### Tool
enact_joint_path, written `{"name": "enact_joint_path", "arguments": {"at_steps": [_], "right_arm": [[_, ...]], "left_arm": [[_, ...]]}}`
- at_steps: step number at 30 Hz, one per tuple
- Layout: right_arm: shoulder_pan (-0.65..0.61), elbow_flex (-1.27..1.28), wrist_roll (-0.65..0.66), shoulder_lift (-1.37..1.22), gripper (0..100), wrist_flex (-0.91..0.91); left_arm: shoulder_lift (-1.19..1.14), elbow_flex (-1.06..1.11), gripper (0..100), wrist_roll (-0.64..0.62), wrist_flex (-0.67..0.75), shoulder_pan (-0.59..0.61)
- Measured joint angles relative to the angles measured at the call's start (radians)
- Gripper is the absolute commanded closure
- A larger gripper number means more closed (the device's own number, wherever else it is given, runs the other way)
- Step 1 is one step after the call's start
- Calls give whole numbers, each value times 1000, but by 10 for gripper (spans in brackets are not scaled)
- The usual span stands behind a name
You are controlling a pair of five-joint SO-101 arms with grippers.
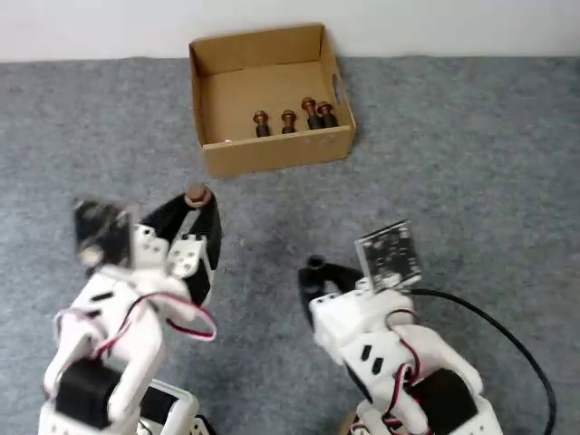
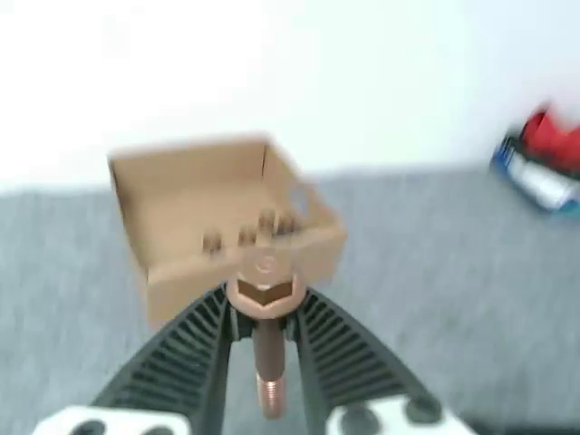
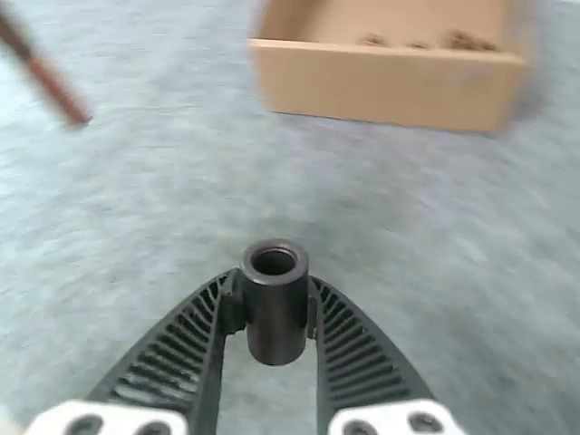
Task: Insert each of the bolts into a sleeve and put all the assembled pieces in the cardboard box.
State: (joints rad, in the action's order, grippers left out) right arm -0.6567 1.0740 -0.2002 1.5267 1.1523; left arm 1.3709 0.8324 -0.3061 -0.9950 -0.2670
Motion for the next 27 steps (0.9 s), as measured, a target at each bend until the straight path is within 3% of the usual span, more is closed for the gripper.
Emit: {"name": "enact_joint_path", "arguments": {"at_steps": [4, 11, 27], "right_arm": [[-92, 34, 55, -2, 990, -77], [-110, 48, 199, -2, 990, -198], [-141, 48, 287, -2, 990, -216]], "left_arm": [[94, 0, 994, -77, 23, -43], [117, 63, 994, -172, 51, -288], [124, 127, 994, -140, 101, -313]]}}
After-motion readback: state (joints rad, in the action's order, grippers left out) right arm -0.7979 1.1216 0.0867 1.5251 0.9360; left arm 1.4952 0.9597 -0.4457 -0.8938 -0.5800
